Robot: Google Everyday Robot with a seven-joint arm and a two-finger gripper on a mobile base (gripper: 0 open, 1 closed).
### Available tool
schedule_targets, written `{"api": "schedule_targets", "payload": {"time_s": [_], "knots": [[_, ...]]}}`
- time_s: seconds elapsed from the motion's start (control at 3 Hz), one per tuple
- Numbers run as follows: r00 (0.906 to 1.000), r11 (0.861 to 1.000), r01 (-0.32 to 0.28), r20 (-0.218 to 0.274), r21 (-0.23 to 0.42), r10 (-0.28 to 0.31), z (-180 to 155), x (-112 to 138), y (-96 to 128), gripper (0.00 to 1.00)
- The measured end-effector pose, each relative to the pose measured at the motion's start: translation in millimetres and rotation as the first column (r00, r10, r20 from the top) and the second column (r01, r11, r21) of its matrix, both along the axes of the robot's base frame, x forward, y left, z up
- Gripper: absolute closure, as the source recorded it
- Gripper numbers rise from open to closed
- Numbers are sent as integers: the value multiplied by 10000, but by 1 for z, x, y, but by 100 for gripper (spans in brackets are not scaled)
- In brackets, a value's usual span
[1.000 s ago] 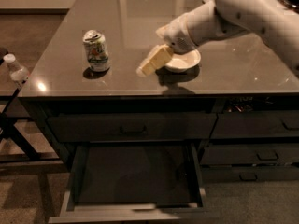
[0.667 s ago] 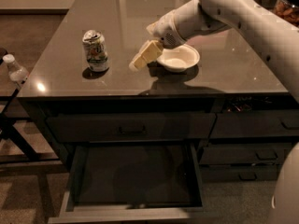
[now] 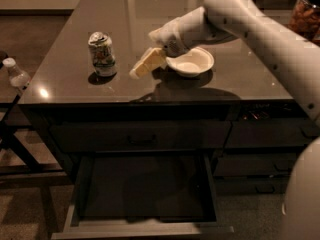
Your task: Place 7up can into middle drawer
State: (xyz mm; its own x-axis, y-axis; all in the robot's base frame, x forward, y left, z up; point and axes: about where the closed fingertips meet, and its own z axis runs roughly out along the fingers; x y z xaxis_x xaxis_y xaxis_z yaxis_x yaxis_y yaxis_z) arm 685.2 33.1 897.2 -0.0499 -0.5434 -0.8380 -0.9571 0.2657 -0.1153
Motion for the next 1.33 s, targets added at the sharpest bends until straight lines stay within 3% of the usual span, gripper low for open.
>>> {"api": "schedule_targets", "payload": {"time_s": [0.33, 0.67, 1.33], "knots": [[9955, 9959, -758, -538, 499, 785, -25, 36, 36, 0], [9965, 9957, -760, -309, 530, 777, -16, 33, 36, 0], [9911, 9892, -1301, 360, 669, 1279, 20, 11, 70, 0]]}}
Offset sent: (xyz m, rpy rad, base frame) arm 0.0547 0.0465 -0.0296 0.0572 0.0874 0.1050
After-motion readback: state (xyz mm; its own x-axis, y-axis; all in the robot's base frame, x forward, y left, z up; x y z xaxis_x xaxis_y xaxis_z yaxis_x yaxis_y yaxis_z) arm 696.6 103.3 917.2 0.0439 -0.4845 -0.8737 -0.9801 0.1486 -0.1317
